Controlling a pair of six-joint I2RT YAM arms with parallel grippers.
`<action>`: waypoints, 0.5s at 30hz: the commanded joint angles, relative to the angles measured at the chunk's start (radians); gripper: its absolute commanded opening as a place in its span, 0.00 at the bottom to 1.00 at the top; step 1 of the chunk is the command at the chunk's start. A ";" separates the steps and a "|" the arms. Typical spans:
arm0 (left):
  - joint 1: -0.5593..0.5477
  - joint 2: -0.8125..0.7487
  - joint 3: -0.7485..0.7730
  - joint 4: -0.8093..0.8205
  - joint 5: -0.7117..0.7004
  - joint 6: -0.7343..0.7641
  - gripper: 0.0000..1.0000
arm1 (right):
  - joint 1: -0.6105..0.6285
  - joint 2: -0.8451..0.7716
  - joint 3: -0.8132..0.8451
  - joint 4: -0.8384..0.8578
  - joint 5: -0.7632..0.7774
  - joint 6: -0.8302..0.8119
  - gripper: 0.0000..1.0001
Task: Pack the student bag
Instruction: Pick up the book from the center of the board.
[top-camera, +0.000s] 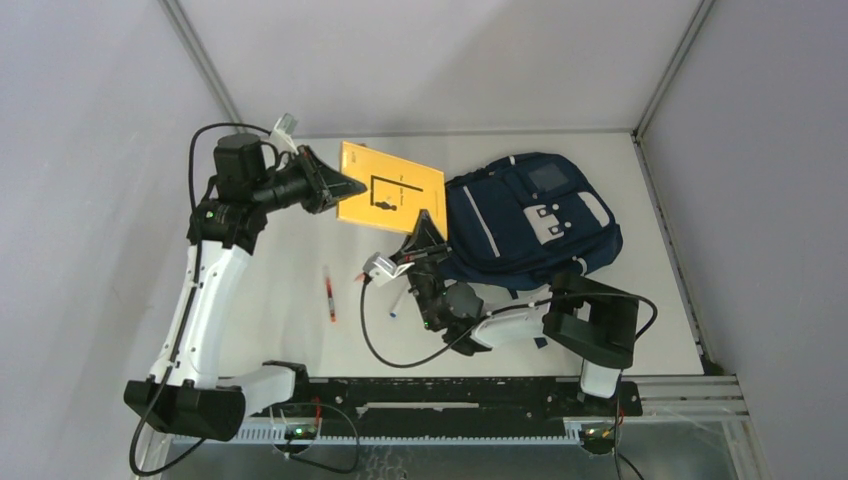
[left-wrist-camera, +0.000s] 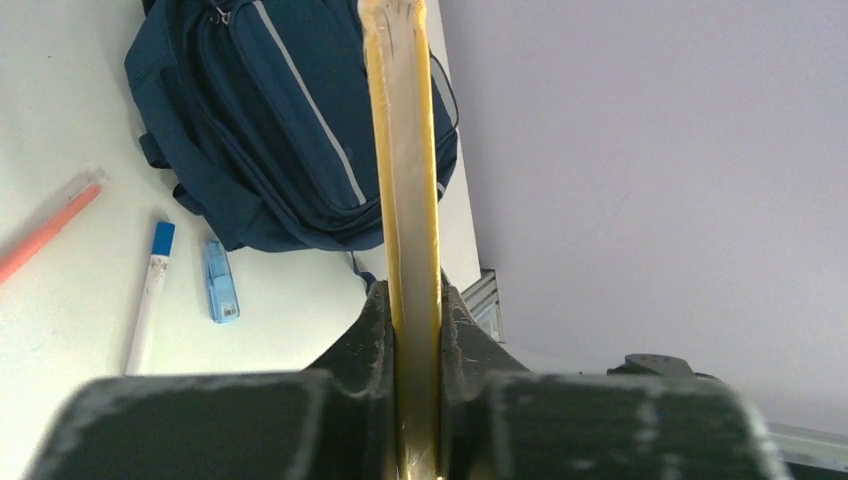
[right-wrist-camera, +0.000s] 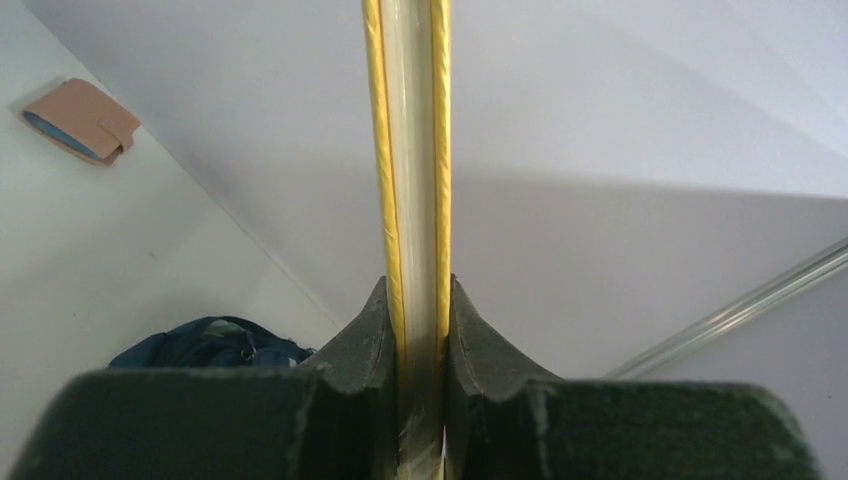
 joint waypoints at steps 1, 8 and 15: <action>-0.007 -0.015 0.045 0.060 0.009 0.052 0.00 | 0.016 -0.021 0.058 0.102 -0.023 0.054 0.06; 0.015 -0.091 0.042 0.026 -0.273 0.095 0.00 | 0.007 -0.046 0.121 -0.028 0.140 0.124 1.00; 0.086 -0.198 0.021 0.050 -0.491 0.098 0.00 | -0.092 -0.344 0.206 -1.274 -0.140 1.017 1.00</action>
